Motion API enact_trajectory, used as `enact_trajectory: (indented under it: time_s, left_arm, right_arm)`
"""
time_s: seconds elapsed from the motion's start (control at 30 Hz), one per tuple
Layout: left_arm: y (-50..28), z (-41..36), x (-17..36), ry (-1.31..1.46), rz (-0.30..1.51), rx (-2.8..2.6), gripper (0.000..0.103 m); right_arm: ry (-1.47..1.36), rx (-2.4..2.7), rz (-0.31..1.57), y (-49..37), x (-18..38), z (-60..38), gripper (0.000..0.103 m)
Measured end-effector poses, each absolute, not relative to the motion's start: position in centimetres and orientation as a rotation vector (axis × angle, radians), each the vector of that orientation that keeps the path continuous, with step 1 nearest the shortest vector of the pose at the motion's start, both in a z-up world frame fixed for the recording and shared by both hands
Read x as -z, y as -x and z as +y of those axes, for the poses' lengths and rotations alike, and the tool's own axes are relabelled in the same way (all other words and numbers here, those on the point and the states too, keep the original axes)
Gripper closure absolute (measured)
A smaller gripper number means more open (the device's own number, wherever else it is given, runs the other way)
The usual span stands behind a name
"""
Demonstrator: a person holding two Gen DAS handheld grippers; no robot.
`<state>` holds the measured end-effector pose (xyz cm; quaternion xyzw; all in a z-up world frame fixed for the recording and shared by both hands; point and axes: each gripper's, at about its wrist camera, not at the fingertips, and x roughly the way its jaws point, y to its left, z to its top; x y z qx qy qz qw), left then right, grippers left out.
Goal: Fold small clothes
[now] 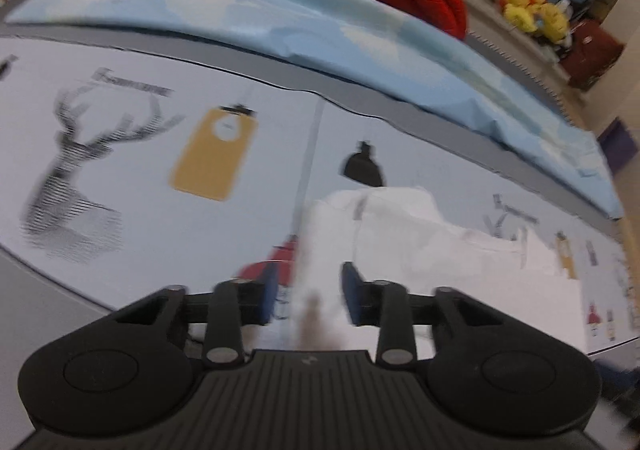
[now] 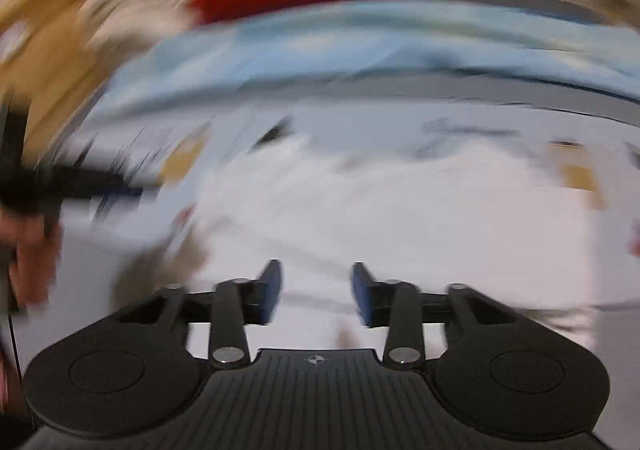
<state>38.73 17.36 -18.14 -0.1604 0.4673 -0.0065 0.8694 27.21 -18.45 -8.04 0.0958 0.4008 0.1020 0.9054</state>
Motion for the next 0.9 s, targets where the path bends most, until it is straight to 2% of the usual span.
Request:
enact_trajectory:
  time_s: [0.07, 0.33, 0.37, 0.4, 0.67, 0.77, 0.9]
  left_arm:
    - [-39.5, 16.6, 19.6, 0.383, 1.007, 0.027, 0.077]
    - [-41.5, 13.6, 23.6, 0.401, 1.038, -0.015, 0.076]
    - [-41.4, 13.5, 23.7, 0.406, 1.034, -0.025, 0.081]
    - [-41.2, 13.5, 23.5, 0.405, 1.028, -0.026, 0.098]
    - [-37.1, 13.6, 16.2, 0.333, 0.957, -0.097, 0.098]
    - [-37.0, 14.1, 17.2, 0.275, 1.036, -0.165, 0.098]
    - [-37.1, 13.9, 16.8, 0.237, 0.991, -0.121, 0.097]
  right_arm:
    - [-0.234, -0.075, 0.765, -27.2, 8.5, -22.1, 0.051]
    - [-0.354, 0.185, 0.762, -29.7, 10.7, -29.5, 0.052]
    - [-0.358, 0.203, 0.778, -29.7, 11.2, -30.0, 0.051]
    - [-0.373, 0.210, 0.801, -30.3, 11.8, -30.4, 0.051]
    - [-0.436, 0.277, 0.938, -31.0, 15.5, -31.7, 0.050]
    - [-0.406, 0.340, 1.032, -31.1, 17.7, -32.1, 0.048]
    - [-0.439, 0.362, 1.049, -30.8, 18.7, -32.9, 0.045]
